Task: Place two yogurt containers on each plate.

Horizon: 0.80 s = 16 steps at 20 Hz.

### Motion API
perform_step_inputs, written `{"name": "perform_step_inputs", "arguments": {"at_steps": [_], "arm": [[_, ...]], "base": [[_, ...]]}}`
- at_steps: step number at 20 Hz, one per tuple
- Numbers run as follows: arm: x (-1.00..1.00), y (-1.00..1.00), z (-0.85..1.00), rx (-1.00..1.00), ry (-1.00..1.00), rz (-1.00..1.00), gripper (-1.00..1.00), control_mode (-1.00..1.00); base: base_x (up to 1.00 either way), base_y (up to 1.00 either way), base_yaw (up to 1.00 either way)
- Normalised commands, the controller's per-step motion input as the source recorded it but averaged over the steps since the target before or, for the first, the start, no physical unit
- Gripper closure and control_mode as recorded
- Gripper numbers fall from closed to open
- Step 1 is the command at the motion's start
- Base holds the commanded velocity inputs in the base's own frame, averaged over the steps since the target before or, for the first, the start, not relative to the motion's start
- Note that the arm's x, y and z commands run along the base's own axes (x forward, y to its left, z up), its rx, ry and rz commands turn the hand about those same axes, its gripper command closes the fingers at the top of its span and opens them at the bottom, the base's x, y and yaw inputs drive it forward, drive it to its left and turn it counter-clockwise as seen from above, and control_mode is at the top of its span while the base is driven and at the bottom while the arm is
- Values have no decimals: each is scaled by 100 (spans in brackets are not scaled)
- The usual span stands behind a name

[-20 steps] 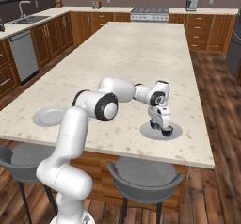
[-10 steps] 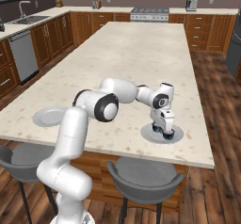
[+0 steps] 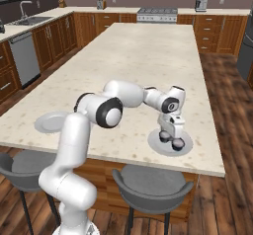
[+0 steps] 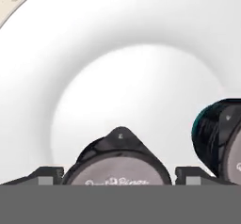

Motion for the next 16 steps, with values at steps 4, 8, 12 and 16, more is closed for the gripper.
{"name": "perform_step_inputs", "arguments": {"at_steps": [4, 8, 12, 16], "arm": [[-17, 8, 50, 0, 0, 0, -100, -100], [0, 48, 53, 0, 0, 0, -100, -100], [0, 91, 36, -1, 0, 0, -100, -100], [0, 100, 20, 0, 1, 0, -100, -100]], "base": [[0, 0, 0], [0, 0, 0], [0, 0, 0], [0, 0, 0]]}}
